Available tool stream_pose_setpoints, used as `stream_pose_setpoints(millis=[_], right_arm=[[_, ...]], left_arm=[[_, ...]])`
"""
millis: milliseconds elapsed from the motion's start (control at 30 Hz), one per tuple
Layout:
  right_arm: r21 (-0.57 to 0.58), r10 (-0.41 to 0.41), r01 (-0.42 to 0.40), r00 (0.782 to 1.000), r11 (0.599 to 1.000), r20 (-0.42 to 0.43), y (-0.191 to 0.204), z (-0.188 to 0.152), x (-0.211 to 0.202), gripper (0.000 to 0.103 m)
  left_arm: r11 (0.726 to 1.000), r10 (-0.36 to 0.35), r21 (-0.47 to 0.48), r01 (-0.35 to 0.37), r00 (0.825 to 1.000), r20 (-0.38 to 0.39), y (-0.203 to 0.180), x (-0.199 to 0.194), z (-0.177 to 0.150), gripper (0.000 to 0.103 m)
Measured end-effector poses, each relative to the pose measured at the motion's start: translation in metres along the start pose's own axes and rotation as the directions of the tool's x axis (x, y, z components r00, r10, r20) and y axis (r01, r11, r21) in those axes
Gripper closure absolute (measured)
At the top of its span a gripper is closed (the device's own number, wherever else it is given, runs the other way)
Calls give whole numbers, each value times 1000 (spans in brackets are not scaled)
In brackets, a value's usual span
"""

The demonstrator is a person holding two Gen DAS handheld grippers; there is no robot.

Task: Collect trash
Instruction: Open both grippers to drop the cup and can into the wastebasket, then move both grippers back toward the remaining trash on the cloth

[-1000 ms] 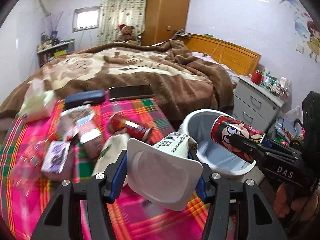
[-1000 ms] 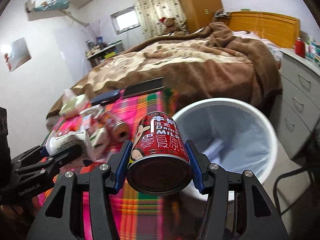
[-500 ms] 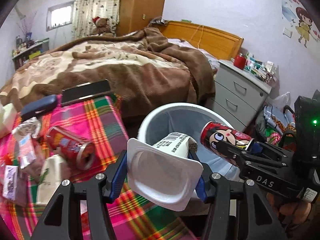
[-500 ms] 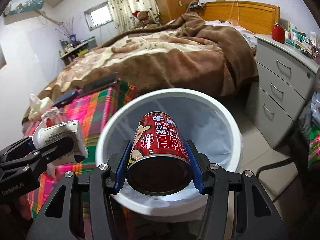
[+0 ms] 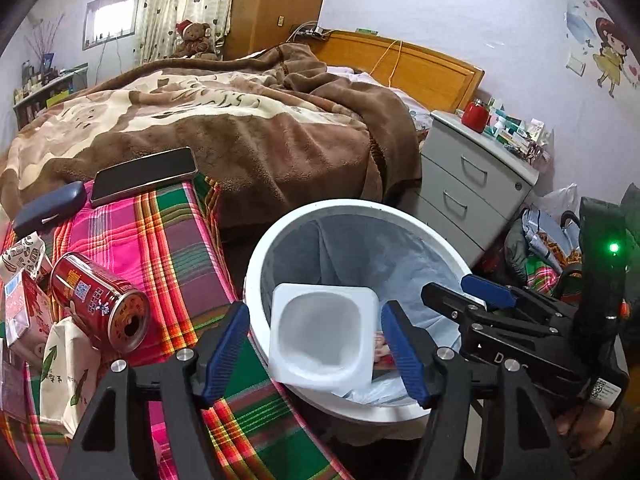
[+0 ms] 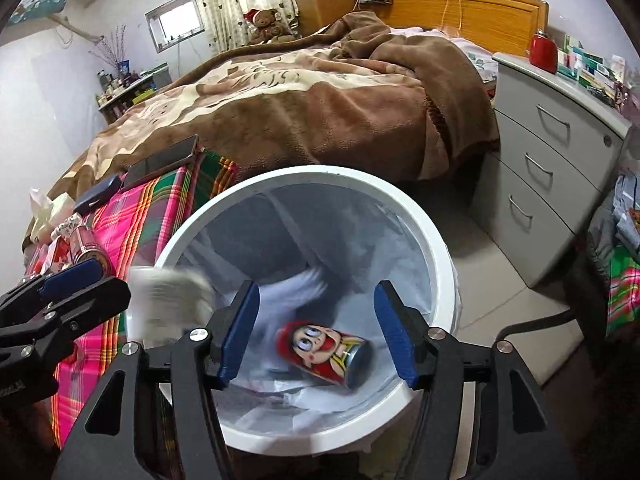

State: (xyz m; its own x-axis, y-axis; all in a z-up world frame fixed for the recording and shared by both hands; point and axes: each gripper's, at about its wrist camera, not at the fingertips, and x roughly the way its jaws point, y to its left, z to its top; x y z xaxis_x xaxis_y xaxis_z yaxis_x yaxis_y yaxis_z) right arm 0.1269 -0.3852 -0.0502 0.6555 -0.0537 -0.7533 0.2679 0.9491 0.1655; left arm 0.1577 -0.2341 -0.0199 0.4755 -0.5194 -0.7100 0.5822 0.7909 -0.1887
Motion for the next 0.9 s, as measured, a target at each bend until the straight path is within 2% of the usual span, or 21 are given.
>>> stream_pose_setpoints(millis=[367, 633, 900], right_arm=[[21, 21, -21, 999, 1000, 34, 6, -3, -14, 41], [-17, 66, -65, 995, 998, 72, 33, -5, -28, 41], [-54, 108, -104, 992, 993, 71, 63, -11, -29, 41]], left_arm=[[1000, 29, -11, -29, 999, 36, 6, -29, -7, 35], [995, 89, -47, -86, 993, 72, 24, -63, -23, 35], [986, 149, -84, -141, 984, 101, 51, -95, -39, 35]])
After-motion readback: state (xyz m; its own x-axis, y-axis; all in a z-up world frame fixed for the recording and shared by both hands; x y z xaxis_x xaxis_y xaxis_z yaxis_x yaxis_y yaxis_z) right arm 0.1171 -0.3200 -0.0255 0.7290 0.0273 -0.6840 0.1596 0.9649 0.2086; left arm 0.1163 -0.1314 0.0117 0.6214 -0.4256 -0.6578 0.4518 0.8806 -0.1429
